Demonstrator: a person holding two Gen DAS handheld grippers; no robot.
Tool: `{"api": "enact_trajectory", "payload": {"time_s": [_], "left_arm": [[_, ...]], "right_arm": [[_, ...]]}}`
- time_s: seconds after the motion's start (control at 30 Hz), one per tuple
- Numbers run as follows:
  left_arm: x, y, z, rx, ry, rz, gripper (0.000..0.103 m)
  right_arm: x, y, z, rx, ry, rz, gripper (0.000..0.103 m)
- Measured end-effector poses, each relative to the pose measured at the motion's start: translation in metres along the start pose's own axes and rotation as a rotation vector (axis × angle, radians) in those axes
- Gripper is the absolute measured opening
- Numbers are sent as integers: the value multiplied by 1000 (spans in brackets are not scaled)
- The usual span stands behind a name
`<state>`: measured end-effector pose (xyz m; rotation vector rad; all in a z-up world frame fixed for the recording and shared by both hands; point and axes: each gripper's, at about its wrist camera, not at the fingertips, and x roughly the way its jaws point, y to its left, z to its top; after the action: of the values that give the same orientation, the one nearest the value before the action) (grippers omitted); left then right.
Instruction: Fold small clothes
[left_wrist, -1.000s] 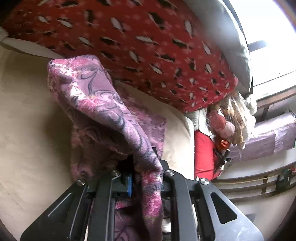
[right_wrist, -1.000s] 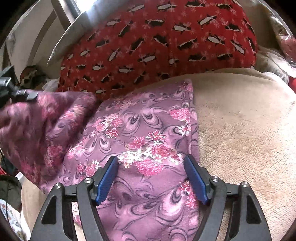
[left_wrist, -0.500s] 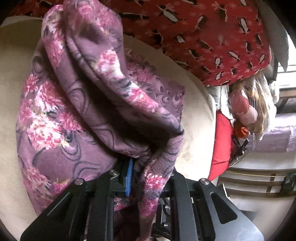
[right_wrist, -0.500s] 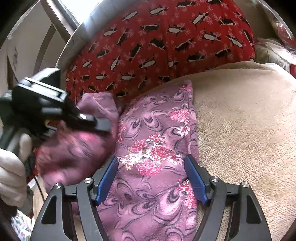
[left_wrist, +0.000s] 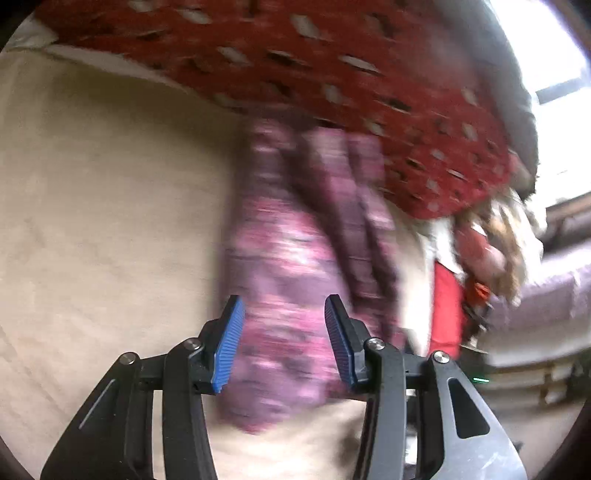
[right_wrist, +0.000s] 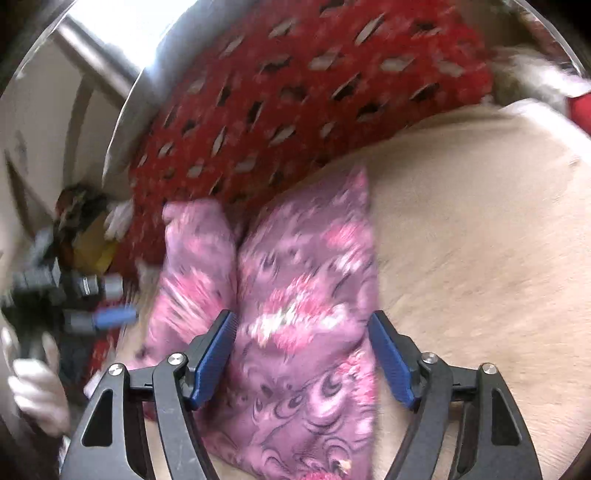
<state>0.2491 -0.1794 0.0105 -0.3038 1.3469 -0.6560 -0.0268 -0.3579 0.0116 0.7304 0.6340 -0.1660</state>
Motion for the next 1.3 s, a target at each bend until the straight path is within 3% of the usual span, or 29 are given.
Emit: {"api": "enact_trajectory", "payload": {"time_s": [0.17,0.27,0.3,0.33,0.37,0.43,0.5,0.57,0.6,0.63,0.8,0.83,0.87,0.93,1.0,1.07,1.1,1.13,1.17,1.3], "left_arm": [[36,28,-9,-88,76,-82,43],[41,32,-11,-99,62,-107,44],[40,34,-11,-106,60,-116,44],[37,35,-12,-106,57,-115,45],[34,39,-13,-101,54,-111,45],[28,42,-16,-62,32,-72,48],[28,43,-19,-21,11,6,60],[35,39,-23,-13,22,14,61],[37,40,-25,-19,29,6,61],[35,41,-26,-19,25,1,61],[27,39,-26,-10,24,-23,60],[27,37,-26,-6,22,-29,60],[27,34,-25,-2,20,-29,61],[31,28,-23,13,20,-21,61],[35,27,-21,13,22,-16,61],[36,24,-17,4,23,-20,61],[34,25,-15,1,22,-22,61],[31,25,-13,6,12,-16,61],[28,23,-13,14,-1,-1,61],[24,8,-14,98,-74,122,65]], "right_arm": [[30,70,13,-214,62,16,77],[75,104,3,-373,158,-114,72],[85,110,-2,-409,191,-131,41],[96,113,-4,-446,233,-123,19],[96,114,-3,-447,229,-113,12],[78,98,6,-331,149,-37,12],[60,57,12,-122,70,19,11],[60,6,5,85,87,-9,10],[63,-13,-1,149,119,-36,4],[58,-27,-6,220,113,25,4],[25,-20,3,228,28,42,17],[24,-16,9,216,15,54,25],[27,-9,14,201,15,67,43],[47,8,22,155,40,60,60],[77,20,25,77,130,-7,61],[97,31,22,-4,193,-68,55],[98,39,21,-66,188,-68,32],[95,47,22,-116,185,-50,16],[86,53,22,-139,168,-17,11],[33,52,20,-143,23,87,10]]}}
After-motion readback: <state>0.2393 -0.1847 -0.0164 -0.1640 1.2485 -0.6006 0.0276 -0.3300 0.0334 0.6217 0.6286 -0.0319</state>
